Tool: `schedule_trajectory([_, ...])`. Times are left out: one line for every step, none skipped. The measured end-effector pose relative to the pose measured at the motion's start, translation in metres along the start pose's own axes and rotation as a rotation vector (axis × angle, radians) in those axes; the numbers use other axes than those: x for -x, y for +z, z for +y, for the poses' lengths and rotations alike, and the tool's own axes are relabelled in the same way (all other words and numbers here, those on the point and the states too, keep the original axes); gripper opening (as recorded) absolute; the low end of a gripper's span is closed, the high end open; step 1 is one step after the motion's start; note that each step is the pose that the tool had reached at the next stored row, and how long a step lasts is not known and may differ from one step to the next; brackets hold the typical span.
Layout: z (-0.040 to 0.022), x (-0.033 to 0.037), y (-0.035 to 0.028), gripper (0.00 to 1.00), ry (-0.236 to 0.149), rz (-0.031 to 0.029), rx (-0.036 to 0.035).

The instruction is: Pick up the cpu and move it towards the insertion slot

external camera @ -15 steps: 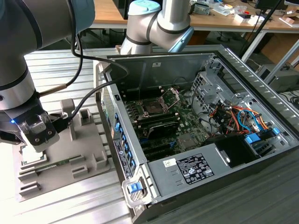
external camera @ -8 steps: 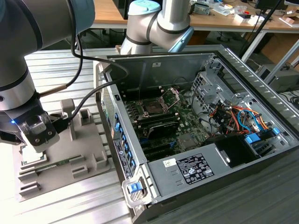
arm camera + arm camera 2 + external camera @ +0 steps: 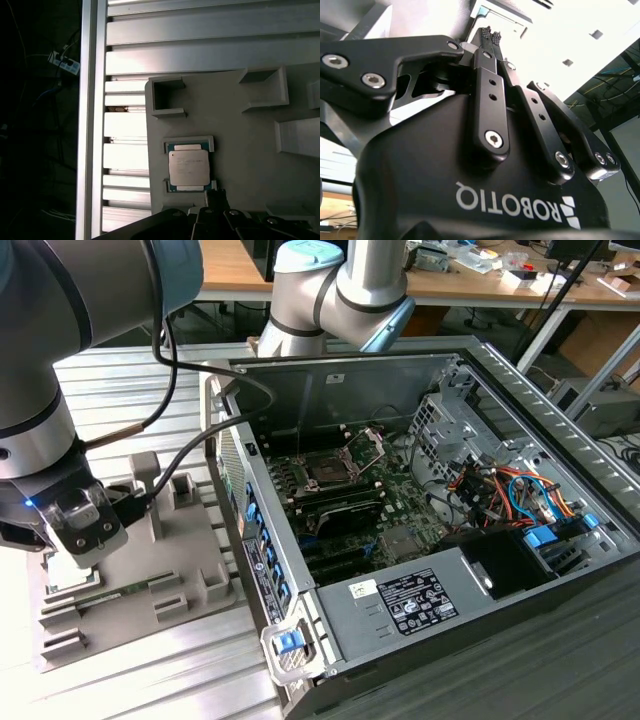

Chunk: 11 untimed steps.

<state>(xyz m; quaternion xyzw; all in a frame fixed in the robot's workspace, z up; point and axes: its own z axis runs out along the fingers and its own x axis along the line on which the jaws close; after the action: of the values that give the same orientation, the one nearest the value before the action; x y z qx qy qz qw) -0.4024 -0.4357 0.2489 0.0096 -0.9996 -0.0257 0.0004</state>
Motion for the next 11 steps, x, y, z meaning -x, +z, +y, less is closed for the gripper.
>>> schedule_trajectory([0.0000, 0.0000, 0.0001, 0.11, 0.000, 0.0000, 0.0000])
schedule_trajectory([0.0000, 0.0000, 0.0004, 0.11, 0.000, 0.0000, -0.0001])
schedule_trajectory([0.0000, 0.0000, 0.0005, 0.11, 0.000, 0.0000, 0.0000])
schedule_trajectory([0.0000, -0.0001, 0.0008, 0.11, 0.000, 0.0000, 0.0000])
schedule_trajectory([0.0000, -0.0001, 0.0011, 0.11, 0.000, -0.0001, -0.0001])
schedule_trajectory([-0.0001, -0.0001, 0.0013, 0.11, 0.000, 0.0000, -0.0001])
schedule_trajectory([-0.0001, -0.0001, 0.0016, 0.11, 0.000, 0.0000, -0.0002])
schedule_trajectory([-0.0001, -0.0001, 0.0017, 0.11, 0.000, 0.0000, -0.0002])
schedule_trajectory([-0.0001, -0.0001, 0.0019, 0.11, 0.000, 0.0000, -0.0002])
schedule_trajectory([-0.0001, -0.0002, 0.0021, 0.11, 0.000, 0.0000, -0.0003])
schedule_trajectory([-0.0001, -0.0002, 0.0022, 0.11, 0.000, 0.0000, -0.0003])
